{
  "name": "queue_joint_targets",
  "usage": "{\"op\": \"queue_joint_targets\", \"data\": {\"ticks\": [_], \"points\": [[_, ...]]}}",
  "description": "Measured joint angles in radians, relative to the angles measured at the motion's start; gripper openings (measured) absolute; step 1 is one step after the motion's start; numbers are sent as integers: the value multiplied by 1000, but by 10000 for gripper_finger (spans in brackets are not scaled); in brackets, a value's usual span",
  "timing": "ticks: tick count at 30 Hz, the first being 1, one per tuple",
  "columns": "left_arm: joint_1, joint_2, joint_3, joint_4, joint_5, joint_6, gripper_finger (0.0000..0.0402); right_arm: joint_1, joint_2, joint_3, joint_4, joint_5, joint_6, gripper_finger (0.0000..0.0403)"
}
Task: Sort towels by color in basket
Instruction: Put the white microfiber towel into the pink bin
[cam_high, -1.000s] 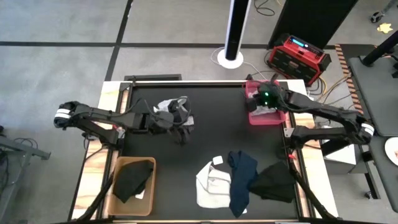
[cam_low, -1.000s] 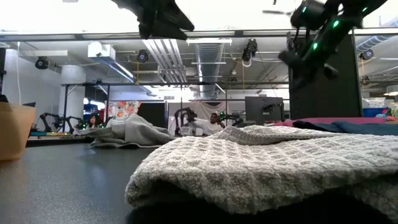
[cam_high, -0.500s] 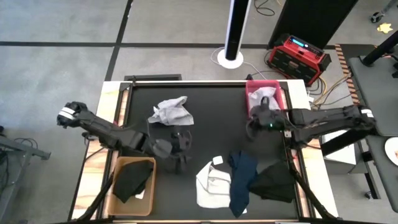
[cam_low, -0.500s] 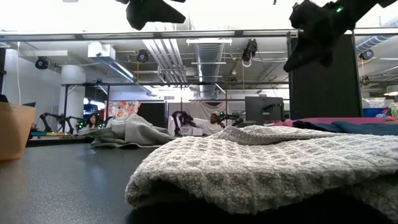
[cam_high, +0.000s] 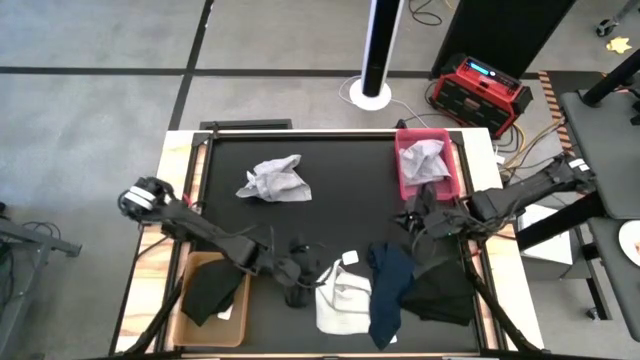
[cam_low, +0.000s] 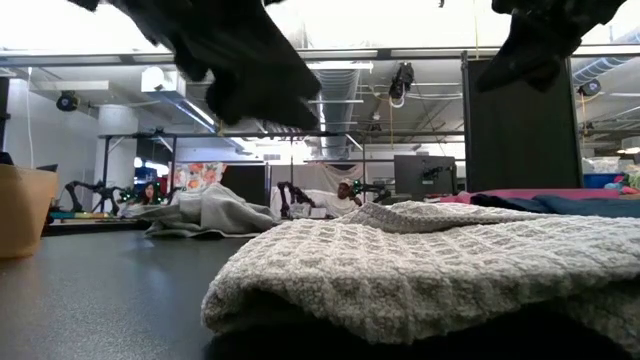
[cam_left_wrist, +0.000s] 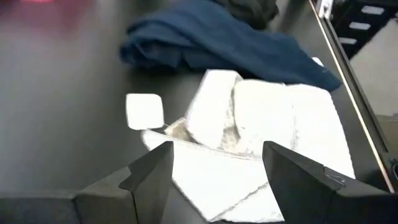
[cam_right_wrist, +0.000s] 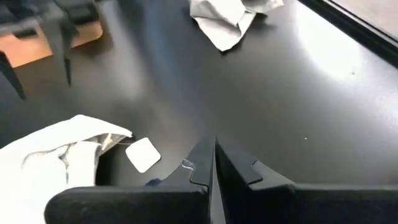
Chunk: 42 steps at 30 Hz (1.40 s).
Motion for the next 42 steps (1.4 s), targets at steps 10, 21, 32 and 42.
{"op": "queue_joint_targets", "data": {"ticks": [10,21,32,42], "points": [[70,168,46,111,22,-51,232,12,32,0,23,6,23,9],[113,220,60,96,48,-24,232,12,84,0,29,6,36,9],[111,270,51,95,80,-25,232,12,85,0,31,19,37,9],[111,285,50,114,50,30,190,12,85,0,30,33,37,9]]}}
